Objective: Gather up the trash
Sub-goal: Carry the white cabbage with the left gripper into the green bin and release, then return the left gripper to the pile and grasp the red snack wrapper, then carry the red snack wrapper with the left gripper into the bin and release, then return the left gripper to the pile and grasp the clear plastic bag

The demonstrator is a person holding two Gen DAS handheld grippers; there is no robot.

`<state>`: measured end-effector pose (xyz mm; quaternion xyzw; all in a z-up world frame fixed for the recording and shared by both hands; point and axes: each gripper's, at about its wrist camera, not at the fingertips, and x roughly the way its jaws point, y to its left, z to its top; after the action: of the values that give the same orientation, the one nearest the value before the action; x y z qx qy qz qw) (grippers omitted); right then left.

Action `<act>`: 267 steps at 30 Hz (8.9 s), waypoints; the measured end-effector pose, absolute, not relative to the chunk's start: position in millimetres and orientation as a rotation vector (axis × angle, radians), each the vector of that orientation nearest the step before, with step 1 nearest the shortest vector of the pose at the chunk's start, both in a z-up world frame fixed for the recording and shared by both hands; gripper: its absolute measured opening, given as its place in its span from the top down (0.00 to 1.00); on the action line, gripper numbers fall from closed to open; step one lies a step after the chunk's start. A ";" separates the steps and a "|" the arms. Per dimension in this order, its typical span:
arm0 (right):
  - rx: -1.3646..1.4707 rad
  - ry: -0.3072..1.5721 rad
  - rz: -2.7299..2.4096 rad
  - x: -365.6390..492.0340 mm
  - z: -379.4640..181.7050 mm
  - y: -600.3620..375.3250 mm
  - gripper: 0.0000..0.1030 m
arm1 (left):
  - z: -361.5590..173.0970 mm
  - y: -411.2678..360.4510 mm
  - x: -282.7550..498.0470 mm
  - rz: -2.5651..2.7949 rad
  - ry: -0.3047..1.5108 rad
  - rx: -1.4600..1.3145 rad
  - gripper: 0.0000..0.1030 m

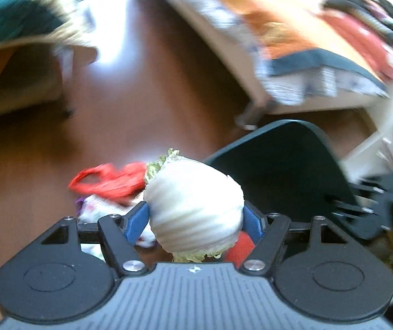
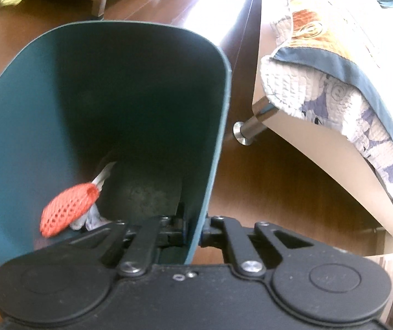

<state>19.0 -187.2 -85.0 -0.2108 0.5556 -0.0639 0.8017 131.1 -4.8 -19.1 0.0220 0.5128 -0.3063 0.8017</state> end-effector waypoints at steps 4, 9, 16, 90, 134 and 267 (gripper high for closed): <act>-0.422 1.185 -0.142 17.0 -82.2 -194.3 0.95 | -15.3 -51.2 110.0 -0.785 1.081 0.107 0.30; -0.426 1.180 -0.137 15.1 -82.4 -190.6 0.95 | -44.0 -96.8 97.3 -0.840 1.137 0.172 0.30; -0.416 1.179 -0.129 18.0 -82.2 -194.5 0.95 | -85.4 -115.3 92.1 -0.806 1.227 0.242 0.30; -0.140 1.299 -0.059 75.3 -98.8 -283.8 0.94 | -195.4 126.8 131.2 -0.139 1.400 0.081 0.27; -0.144 1.286 -0.348 42.3 -79.9 -309.0 0.97 | -296.7 95.7 127.3 -0.136 1.638 0.077 0.66; -0.270 1.183 -0.318 37.6 -73.3 -289.2 0.95 | -344.5 126.9 193.1 0.241 1.621 -0.507 0.88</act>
<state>37.6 -289.2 -73.3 -0.1261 0.5534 -0.1489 0.8098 193.1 126.9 -344.5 -0.2236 0.7146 0.1061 0.6543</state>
